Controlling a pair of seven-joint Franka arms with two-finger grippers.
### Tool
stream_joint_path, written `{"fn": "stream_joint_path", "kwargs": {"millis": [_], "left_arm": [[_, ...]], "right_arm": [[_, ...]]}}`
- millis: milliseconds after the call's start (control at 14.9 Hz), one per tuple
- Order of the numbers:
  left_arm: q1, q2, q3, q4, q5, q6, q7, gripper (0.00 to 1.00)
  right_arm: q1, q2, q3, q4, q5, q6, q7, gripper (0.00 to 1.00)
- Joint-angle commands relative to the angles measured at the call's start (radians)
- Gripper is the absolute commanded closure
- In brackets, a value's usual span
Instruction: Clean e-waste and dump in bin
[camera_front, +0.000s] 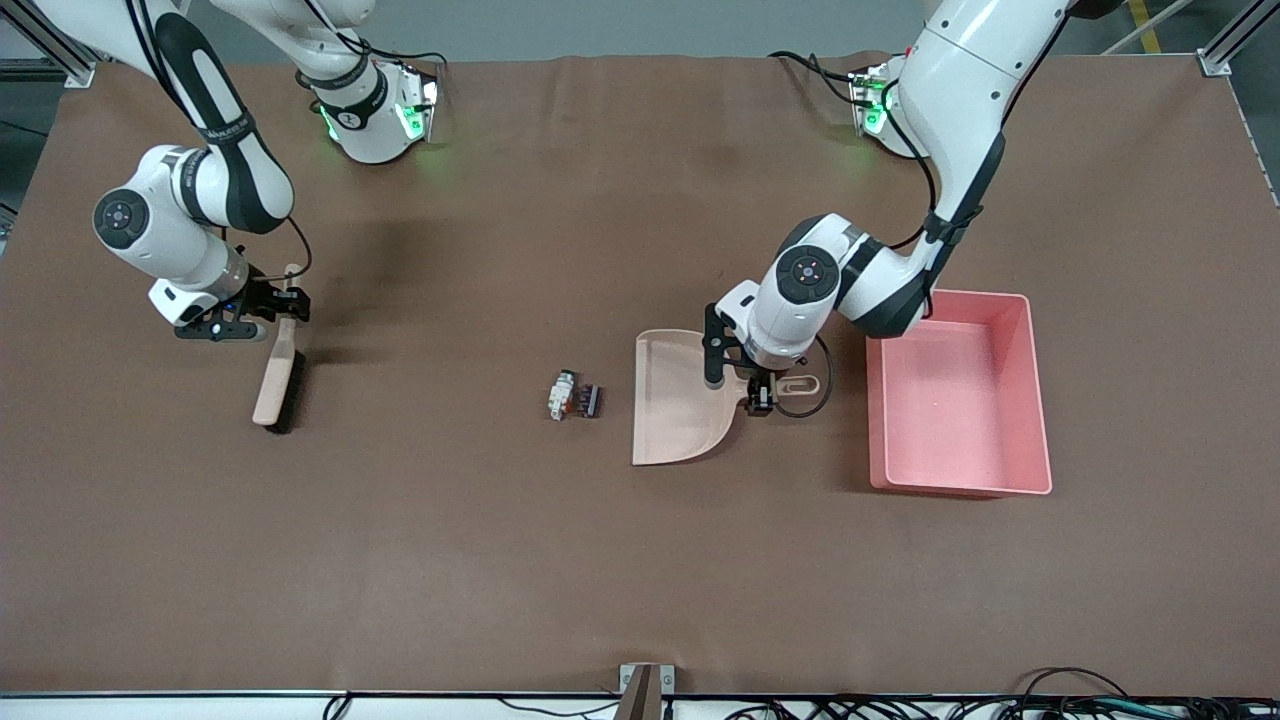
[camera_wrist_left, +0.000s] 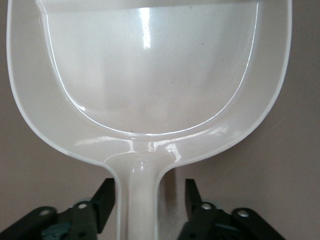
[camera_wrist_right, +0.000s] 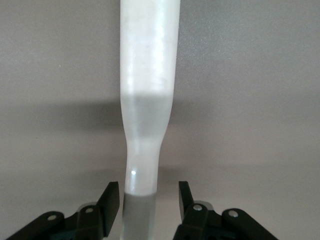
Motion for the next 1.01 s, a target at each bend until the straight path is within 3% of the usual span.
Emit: {"fn": "stream_joint_path", "kwargs": {"millis": [0,471,942], "left_arm": [[-0.002,0.01,-0.002,0.014,0.001,0.01,0.005,0.47],[-0.002,0.008,-0.008,0.017,0.009,0.009,0.017,0.68],[-0.004,0.005,-0.014,0.024,0.015,-0.005,0.019,0.78]], "right_arm": [[-0.007,-0.016,0.006,-0.018,-0.005,0.002,-0.002,0.45],[-0.004,-0.034,0.009,-0.019,-0.002,-0.041,0.003,0.5],[-0.002,-0.122,0.011,-0.051,0.001,-0.037,0.004,0.5]]}}
